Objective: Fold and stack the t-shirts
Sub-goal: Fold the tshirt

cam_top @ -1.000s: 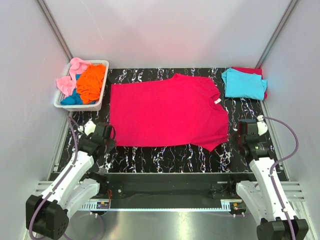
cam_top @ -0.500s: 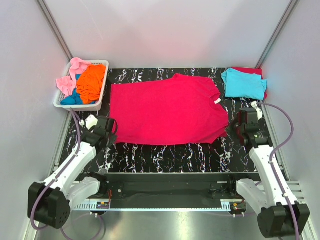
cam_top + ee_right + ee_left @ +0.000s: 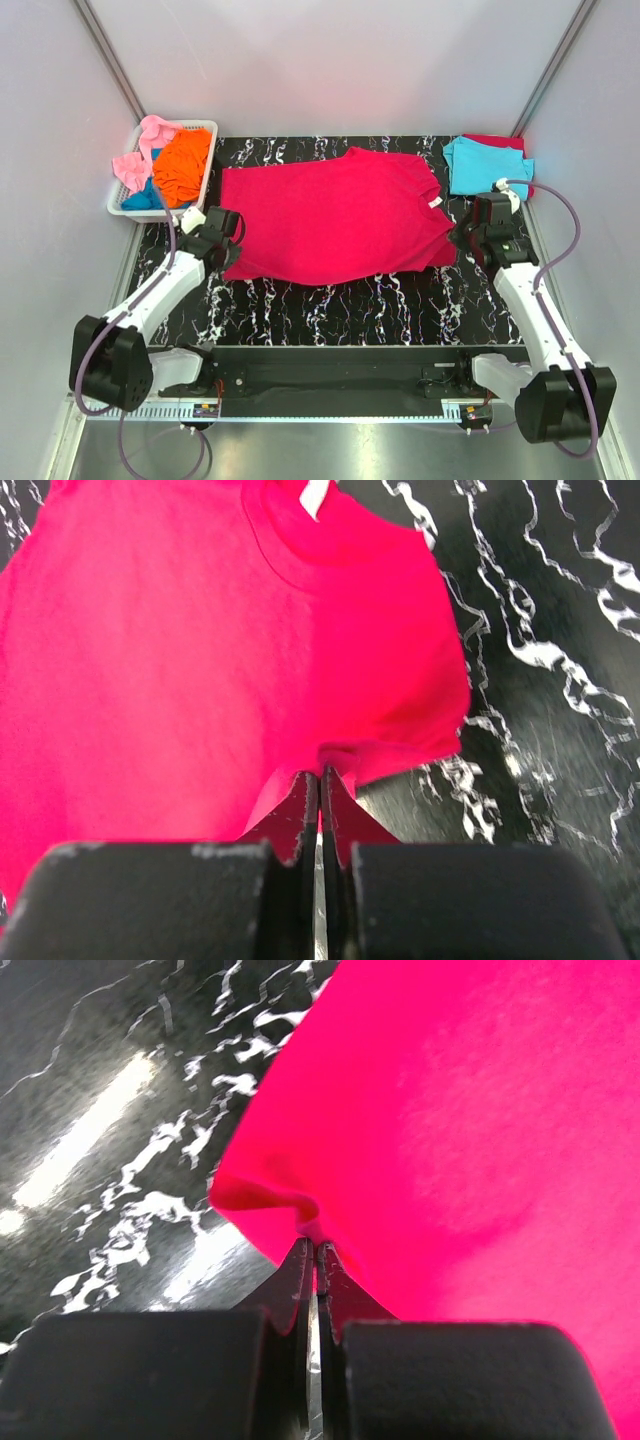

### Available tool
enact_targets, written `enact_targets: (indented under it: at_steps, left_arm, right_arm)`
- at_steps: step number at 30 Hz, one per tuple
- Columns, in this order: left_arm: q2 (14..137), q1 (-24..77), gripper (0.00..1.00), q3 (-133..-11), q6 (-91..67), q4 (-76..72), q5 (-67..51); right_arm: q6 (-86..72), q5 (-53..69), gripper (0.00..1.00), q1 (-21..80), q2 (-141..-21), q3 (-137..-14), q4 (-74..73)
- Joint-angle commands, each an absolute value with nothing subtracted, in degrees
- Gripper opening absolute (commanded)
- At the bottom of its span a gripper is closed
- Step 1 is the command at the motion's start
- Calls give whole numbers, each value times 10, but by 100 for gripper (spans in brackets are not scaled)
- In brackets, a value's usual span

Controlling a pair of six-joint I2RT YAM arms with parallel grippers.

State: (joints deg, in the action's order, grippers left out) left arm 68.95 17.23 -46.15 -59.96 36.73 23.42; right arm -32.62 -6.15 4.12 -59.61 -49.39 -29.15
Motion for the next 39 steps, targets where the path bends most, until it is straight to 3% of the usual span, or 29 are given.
enact_targets:
  at_steps: [1, 39]
  left_arm:
    - [708, 171, 0, -506, -592, 332, 258]
    - [843, 106, 0, -585, -562, 323, 274]
  right_arm:
    - [-310, -69, 0, 42, -621, -527, -242]
    - [-282, -54, 0, 32, -868, -650, -134]
